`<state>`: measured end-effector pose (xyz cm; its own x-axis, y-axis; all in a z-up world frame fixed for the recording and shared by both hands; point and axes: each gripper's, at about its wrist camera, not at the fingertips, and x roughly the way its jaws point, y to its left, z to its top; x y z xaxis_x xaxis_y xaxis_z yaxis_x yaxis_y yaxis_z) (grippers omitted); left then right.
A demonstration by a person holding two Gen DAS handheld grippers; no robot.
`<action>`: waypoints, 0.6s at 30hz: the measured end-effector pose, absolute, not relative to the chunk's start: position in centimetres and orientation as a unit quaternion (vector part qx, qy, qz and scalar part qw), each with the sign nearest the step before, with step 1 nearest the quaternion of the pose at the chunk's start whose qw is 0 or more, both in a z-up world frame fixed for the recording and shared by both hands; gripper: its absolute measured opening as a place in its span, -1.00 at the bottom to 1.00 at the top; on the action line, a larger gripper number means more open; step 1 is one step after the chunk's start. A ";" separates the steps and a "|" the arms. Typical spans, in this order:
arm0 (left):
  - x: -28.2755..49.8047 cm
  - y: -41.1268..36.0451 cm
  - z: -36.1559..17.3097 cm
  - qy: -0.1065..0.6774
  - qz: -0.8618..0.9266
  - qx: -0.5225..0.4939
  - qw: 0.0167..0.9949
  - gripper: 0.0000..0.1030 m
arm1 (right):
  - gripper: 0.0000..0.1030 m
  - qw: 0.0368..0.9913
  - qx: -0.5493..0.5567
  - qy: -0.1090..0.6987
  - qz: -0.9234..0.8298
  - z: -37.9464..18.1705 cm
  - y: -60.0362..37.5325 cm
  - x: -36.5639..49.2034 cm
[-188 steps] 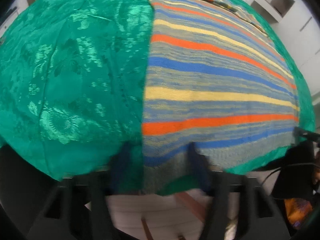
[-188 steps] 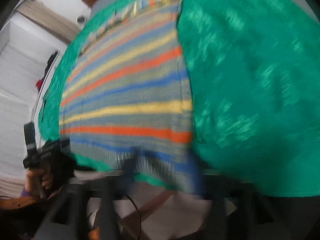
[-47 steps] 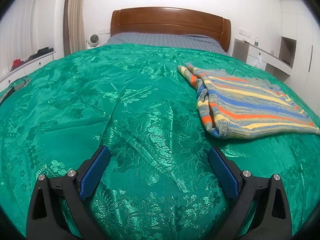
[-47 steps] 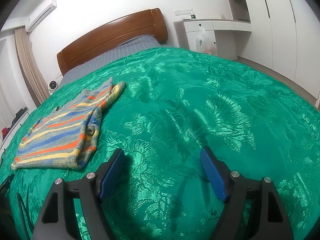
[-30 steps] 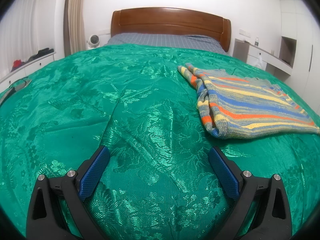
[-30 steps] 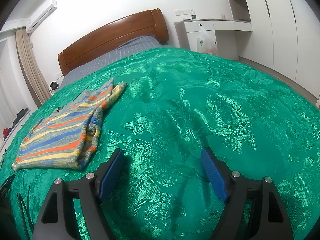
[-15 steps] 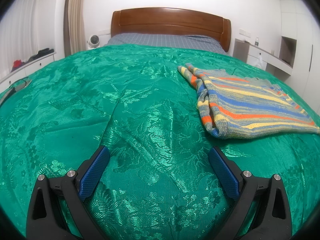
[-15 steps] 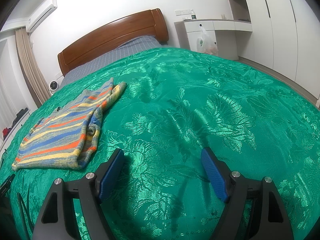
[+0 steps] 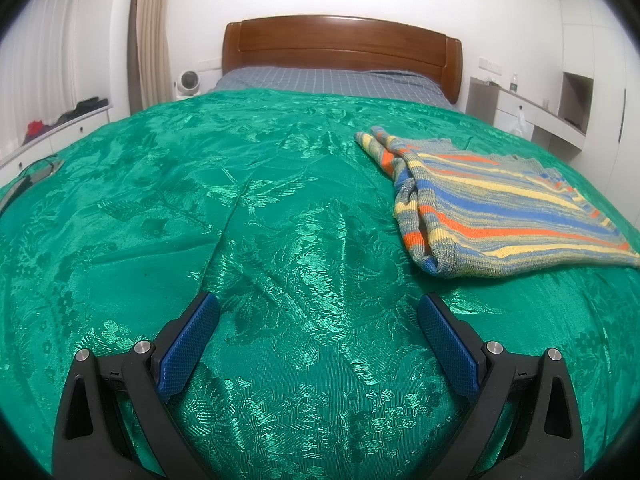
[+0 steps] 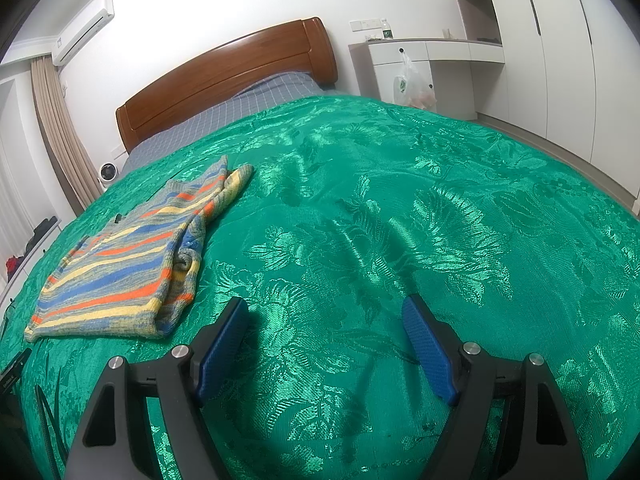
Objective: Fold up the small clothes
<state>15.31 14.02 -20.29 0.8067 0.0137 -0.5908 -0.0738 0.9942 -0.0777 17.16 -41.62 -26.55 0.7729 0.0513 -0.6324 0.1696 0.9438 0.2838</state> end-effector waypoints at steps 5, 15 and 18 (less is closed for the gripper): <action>15.3 14.0 -20.3 0.310 0.023 -0.048 0.949 0.94 | 0.53 0.927 0.165 0.335 -0.032 -26.6 -41.6 17.2; 15.4 14.1 -20.3 0.309 0.025 -0.048 0.949 0.95 | 0.53 0.927 0.165 0.335 -0.032 -26.6 -41.6 17.2; 15.4 14.1 -20.3 0.309 0.025 -0.048 0.949 0.95 | 0.53 0.927 0.165 0.335 -0.032 -26.6 -41.6 17.2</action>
